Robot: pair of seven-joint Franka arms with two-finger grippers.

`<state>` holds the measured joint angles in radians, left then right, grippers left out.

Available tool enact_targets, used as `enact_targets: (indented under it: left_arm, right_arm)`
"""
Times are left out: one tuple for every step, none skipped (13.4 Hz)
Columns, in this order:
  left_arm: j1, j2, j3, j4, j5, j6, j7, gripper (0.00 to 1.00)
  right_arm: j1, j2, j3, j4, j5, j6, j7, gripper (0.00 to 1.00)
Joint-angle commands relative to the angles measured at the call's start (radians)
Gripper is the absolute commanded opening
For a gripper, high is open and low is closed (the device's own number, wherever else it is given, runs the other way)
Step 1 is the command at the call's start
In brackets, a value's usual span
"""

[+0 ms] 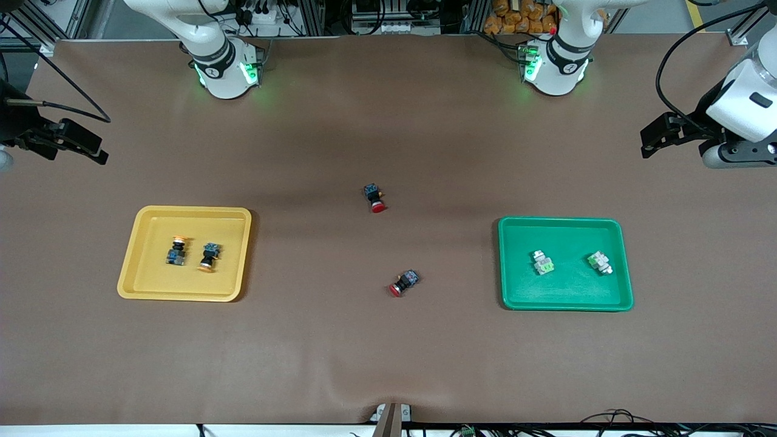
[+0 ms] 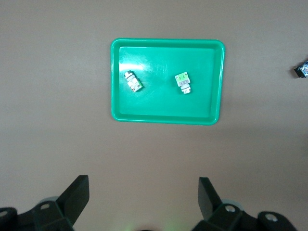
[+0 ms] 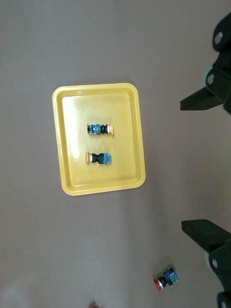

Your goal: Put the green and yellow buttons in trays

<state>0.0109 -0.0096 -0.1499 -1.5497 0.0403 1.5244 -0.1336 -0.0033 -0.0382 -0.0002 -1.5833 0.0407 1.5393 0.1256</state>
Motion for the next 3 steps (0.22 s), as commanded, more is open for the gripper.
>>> enact_targets:
  left_arm:
    - [0.001,-0.006,0.000,0.011,-0.019,-0.015,0.015,1.00]
    - [0.001,-0.006,-0.002,0.011,-0.019,-0.016,0.015,1.00]
    - [0.001,-0.006,-0.002,0.011,-0.019,-0.017,0.015,1.00]
  right_arm:
    - [-0.001,-0.029,0.000,-0.030,-0.008,0.016,-0.006,1.00]
    - [-0.003,-0.029,0.000,-0.029,-0.012,0.019,-0.006,1.00]
    - [0.000,-0.028,0.000,-0.029,-0.016,0.027,-0.014,1.00]
